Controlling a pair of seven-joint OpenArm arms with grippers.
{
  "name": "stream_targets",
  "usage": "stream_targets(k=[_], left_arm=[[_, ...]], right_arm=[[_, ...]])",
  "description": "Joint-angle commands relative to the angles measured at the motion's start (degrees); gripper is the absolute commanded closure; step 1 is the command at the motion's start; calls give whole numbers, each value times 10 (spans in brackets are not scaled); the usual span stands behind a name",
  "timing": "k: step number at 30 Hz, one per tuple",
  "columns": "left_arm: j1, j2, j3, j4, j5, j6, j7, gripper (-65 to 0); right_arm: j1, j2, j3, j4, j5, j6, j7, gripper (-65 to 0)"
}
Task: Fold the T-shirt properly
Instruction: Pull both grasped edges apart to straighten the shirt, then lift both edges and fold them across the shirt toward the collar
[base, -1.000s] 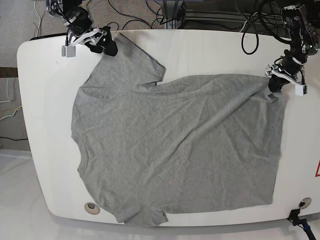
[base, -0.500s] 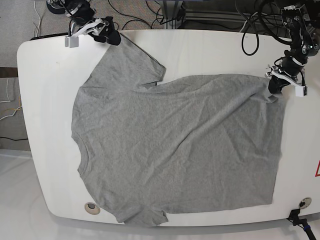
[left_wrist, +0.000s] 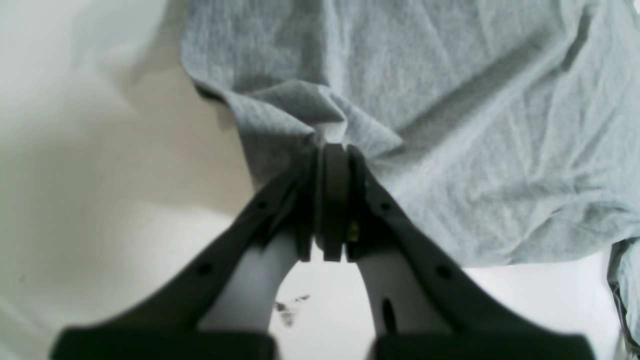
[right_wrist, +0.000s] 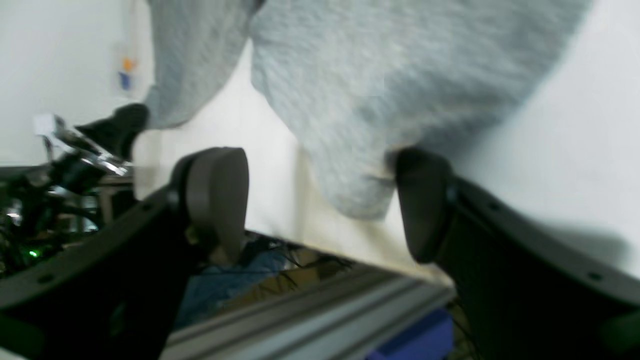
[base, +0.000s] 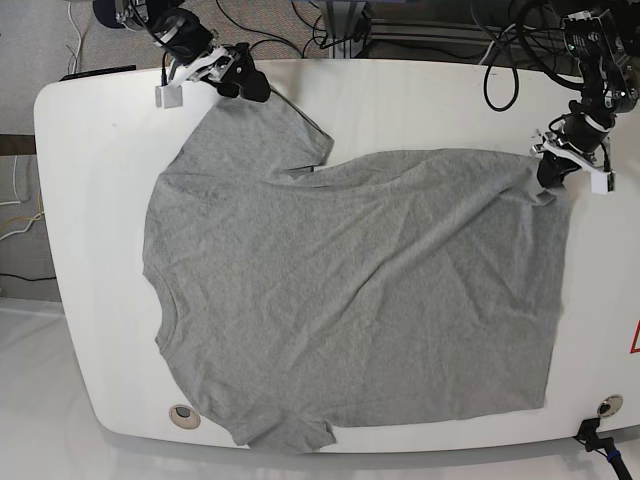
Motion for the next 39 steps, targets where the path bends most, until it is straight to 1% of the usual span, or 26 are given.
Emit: stream_targets(k=[1,7,12,13,15,22,24,25,37,39], left_arm=[[-4,-9,-4,11,-9,-4,-10,-15],[-4,-9,-4,11,-9,-4,-11,-15],[-4,-9,-4,11,-9,-4,-11,-15],[-4,-9,-4,10,-9,-4,-11,-15],[-4,-9,-4,10,-9,-4,-11,-15],[-4,-9,-4,9,-9,-4,-12,-15],[-4,-9,-3,9,-9,-4,-12,-15],[-4,-9,-3,9,-9,-4,-12,-15],[-4,-9,-3,9,-9,-4,-12,-15],[-4,-9,-2,9,-8,-5,-12,-15]], right_arm=[[11,4,-3,-5,-7,-7,-4,-449],[43,7,-15,-6,-7,-8,-4,-449],[64,5,-11,-6,-7,-8,-40,-443],[65,5,-11,-6,-7,-8,-40,-425],[70,5,-11,-6,-7,-8,-39,-367],[83,7,-1,-6,-7,-8,-40,-98],[84,7,3,-6,-7,-8,-40,-25],[84,8,3,-6,-7,-8,-40,0],[69,8,4,0,-7,-6,-37,0],[59,9,4,18,-19,-6,-33,0]])
